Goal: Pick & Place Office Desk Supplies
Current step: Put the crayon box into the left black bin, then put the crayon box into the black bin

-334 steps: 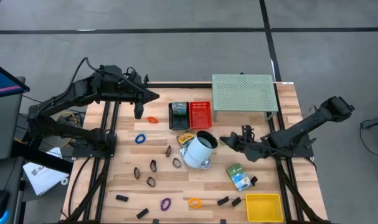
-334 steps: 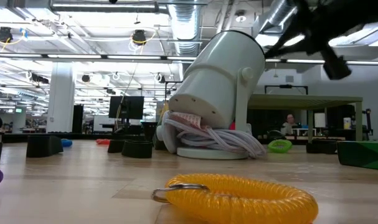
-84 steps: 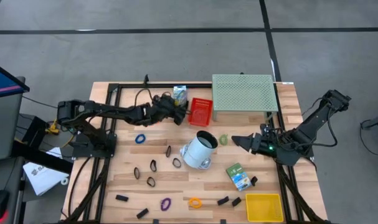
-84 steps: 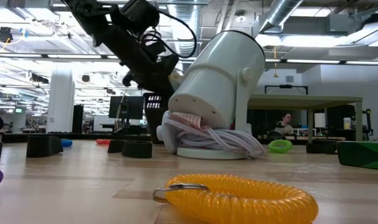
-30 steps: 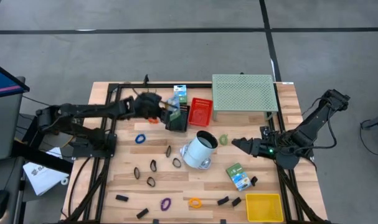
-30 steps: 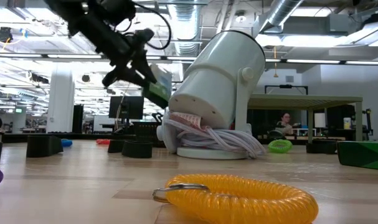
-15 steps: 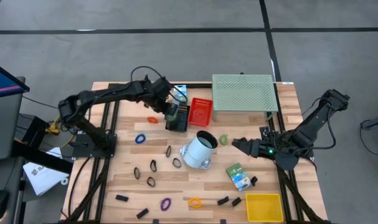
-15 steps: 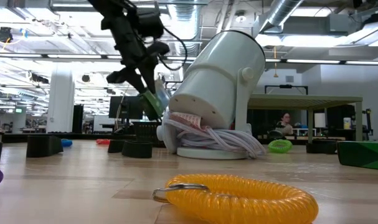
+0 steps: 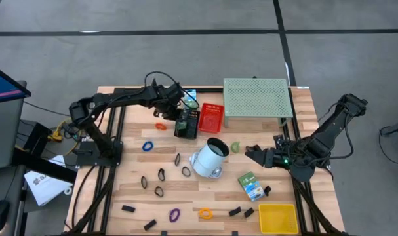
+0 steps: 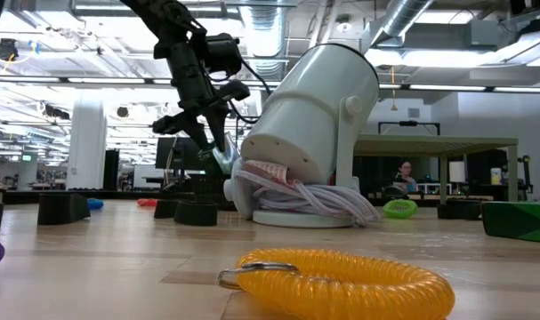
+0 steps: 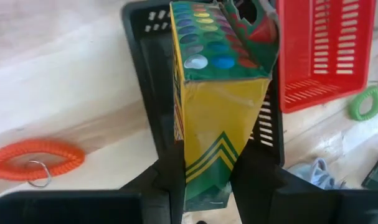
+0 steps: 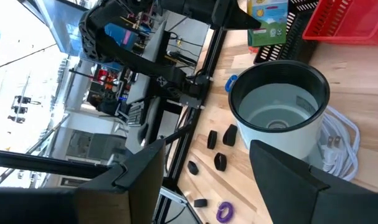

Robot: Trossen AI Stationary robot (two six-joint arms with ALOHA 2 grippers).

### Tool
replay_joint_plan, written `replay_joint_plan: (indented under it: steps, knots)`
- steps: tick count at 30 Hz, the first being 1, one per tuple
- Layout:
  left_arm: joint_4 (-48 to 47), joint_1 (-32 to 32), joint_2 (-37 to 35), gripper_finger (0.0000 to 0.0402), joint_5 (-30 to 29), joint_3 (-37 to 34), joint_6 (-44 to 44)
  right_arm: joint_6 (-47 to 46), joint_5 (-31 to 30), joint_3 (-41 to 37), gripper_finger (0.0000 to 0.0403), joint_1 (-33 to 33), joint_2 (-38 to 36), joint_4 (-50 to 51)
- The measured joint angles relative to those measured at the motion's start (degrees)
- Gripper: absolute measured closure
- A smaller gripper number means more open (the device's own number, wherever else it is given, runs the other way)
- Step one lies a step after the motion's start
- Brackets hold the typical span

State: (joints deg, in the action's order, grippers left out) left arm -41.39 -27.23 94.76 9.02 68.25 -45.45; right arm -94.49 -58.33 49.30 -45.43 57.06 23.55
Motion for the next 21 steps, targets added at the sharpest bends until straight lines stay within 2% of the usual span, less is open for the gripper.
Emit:
replay_joint_plan:
  steps: [5,16,21]
  knots:
    - [-0.24,-0.32,0.0,0.0294,0.0,0.0,1.3,-0.26,0.0,0.0,0.0172,-0.44,-0.02,0.9]
    - [-0.09,-0.56,-0.07,0.0217,-1.34,0.0,3.29,-1.06,-0.02,0.0,0.0172,-0.76,-0.07,1.57]
    - [1.67,-0.6,-0.09,0.0203,-1.69,0.0,2.99,-1.06,-0.09,0.0,0.0172,-0.76,-0.07,1.6]
